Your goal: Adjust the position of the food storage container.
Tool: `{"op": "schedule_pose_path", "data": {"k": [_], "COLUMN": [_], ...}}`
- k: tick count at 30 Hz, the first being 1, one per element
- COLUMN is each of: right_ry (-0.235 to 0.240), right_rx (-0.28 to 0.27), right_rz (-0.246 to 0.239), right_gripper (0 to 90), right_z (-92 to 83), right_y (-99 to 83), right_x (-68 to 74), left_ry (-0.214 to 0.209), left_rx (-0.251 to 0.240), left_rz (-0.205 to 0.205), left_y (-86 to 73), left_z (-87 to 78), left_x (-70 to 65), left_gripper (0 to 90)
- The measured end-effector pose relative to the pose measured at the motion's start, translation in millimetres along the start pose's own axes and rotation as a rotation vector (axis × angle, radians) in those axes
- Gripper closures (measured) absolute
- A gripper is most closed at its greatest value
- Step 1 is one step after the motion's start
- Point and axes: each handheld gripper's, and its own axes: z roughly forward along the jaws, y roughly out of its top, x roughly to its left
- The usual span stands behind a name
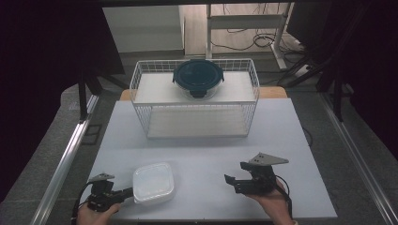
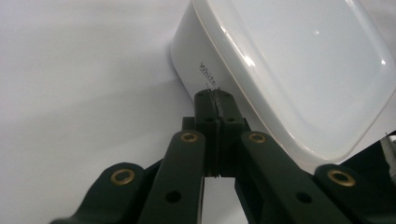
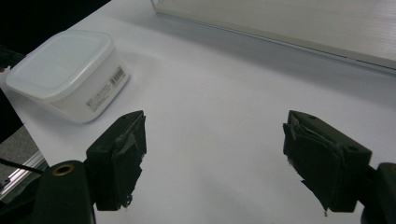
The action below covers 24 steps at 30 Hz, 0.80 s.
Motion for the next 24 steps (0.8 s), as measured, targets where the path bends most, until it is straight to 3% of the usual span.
{"op": "schedule_pose_path", "data": {"k": [7, 10, 21, 24], "right_ry": [-0.002, -0.001, -0.01, 0.006], "right_rx": [-0.003, -0.002, -0.006, -0.008], "right_rz": [0.0, -0.001, 0.001, 0.016], "right_gripper": [20.9, 20.9, 20.9, 20.9], "right_z": [-0.9, -0.9, -2.7, -3.4], "right_y": [0.3, 0.2, 0.4, 1.0], "right_x": [0.4, 0.1, -2.4, -2.9], "left_ry": [-0.028, -0.022, -0.081, -0.087], "left_rx": [0.006, 0.014, 0.052, 0.048], "left_rz": [0.042, 0.072, 0.112, 0.122], "left_y": [9.2, 11.5, 15.9, 17.6], "left_z": [13.5, 19.4, 39.8, 44.6], "left_x": [-20.7, -30.3, -53.3, -59.0], "left_gripper": [89.7, 89.8, 89.8, 89.7]}}
